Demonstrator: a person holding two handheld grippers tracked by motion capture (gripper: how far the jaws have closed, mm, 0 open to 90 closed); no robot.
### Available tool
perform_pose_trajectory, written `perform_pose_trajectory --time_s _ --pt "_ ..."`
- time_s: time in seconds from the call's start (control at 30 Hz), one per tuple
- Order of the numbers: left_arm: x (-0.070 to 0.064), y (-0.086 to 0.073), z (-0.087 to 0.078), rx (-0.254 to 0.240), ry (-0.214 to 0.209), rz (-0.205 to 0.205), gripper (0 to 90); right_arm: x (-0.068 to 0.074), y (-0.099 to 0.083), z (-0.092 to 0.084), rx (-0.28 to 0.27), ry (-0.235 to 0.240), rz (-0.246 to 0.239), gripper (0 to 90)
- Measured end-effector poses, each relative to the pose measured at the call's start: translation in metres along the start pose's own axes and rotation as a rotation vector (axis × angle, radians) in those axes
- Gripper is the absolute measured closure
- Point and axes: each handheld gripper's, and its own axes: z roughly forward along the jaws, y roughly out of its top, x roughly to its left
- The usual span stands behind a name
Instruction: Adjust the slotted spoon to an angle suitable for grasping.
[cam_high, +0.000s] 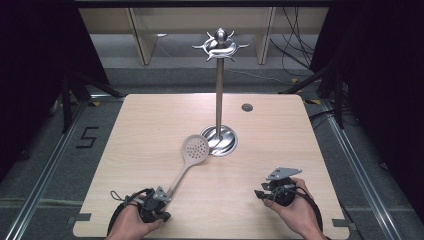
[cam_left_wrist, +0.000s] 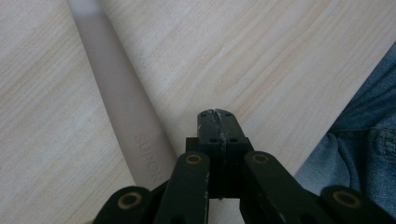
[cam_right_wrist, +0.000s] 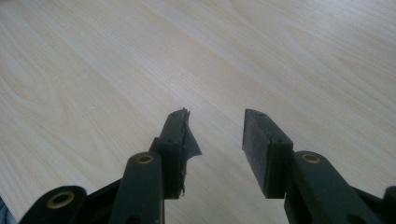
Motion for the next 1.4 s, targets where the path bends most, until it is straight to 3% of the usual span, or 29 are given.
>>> perform_pose_trajectory --time_s 0.1,0.2,0.47,0.6,0.77,0.9,0.97,1.0,1.17,1.27,1.3,1.4 --pt "0.001 -0.001 0.001 0.01 0.0 -0.018 89.4 0.0 0.0 0.0 -0.002 -0.002 -0.002 60.9" --pt "0.003 0.0 0.0 0.016 0.01 -0.003 89.3 0.0 0.0 0.0 -0.002 -0.002 -0.004 60.9" --pt "0.008 -0.002 -0.001 0.015 0.02 -0.037 89.4 0.0 0.0 0.0 -0.003 -0.002 -0.005 60.5" --pt "0.013 -0.003 -0.003 0.043 0.038 -0.036 89.4 0.0 -0.001 0.0 -0.005 -0.002 -0.004 60.5" --pt "0.02 -0.005 -0.006 0.041 0.061 -0.078 89.4 0.0 -0.001 0.0 -0.004 -0.001 -0.005 60.4" --pt "0.033 -0.008 -0.009 0.05 0.072 -0.115 89.4 -0.001 -0.001 0.001 -0.013 0.0 -0.02 60.1" --pt "0.037 -0.008 -0.01 0.066 0.067 -0.113 89.4 0.0 -0.001 0.0 -0.002 0.004 -0.001 60.0" --pt "0.042 -0.009 -0.011 0.052 0.082 -0.15 89.4 0.0 -0.001 0.0 -0.003 0.004 -0.001 60.0" --pt "0.055 -0.011 -0.014 0.053 0.099 -0.182 89.4 0.0 -0.001 0.001 -0.003 0.001 0.006 59.9" --pt "0.065 -0.011 -0.015 0.039 0.117 -0.213 89.4 0.0 -0.001 0.001 -0.003 0.002 0.007 59.9" --pt "0.071 -0.01 -0.014 0.012 0.132 -0.239 89.4 0.0 -0.001 0.001 -0.003 0.002 0.007 59.8" --pt "0.082 -0.006 -0.017 0.039 0.135 -0.246 89.4 -0.002 -0.001 0.001 -0.017 -0.003 -0.009 59.7"
